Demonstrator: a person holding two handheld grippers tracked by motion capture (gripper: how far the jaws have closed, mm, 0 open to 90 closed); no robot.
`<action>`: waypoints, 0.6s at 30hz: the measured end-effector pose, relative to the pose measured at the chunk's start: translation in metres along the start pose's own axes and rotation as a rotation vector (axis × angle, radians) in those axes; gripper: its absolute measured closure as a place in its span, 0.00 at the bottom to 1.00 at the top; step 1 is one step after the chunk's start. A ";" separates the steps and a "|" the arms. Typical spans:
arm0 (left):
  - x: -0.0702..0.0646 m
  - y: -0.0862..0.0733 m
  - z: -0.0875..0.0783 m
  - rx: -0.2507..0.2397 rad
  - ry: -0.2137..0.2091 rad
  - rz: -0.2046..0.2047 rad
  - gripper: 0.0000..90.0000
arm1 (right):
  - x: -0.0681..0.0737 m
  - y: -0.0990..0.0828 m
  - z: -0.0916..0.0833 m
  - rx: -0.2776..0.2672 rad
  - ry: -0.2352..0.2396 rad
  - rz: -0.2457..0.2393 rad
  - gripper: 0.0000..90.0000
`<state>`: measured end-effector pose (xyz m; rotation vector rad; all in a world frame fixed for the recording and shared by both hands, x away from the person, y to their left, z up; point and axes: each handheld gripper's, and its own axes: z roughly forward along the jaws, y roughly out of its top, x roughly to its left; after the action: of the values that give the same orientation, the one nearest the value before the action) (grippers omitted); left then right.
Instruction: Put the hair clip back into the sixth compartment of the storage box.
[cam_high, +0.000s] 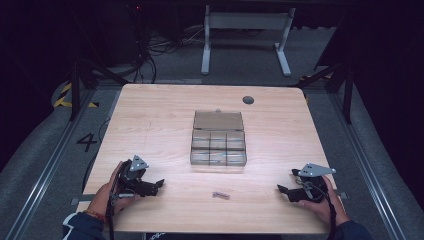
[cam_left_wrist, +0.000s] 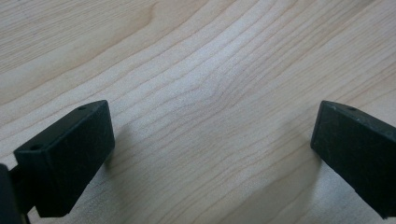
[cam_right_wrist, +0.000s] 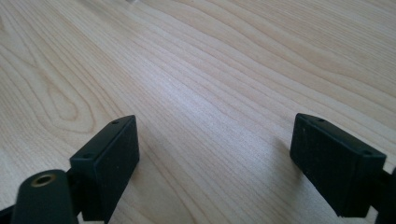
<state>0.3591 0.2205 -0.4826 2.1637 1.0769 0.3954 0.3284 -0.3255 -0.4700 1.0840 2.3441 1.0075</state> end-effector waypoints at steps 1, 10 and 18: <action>0.000 0.000 0.000 0.001 -0.002 -0.005 0.00 | 0.000 0.000 0.000 -0.001 0.002 0.000 0.18; 0.000 0.000 0.000 -0.001 -0.001 -0.002 0.00 | 0.000 0.000 0.000 -0.001 0.001 0.001 0.18; 0.000 0.000 0.000 0.000 -0.002 -0.001 0.00 | 0.002 0.000 -0.002 0.011 0.000 -0.003 0.20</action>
<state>0.3592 0.2206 -0.4826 2.1628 1.0765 0.3926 0.3252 -0.3250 -0.4687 1.0847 2.3533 0.9949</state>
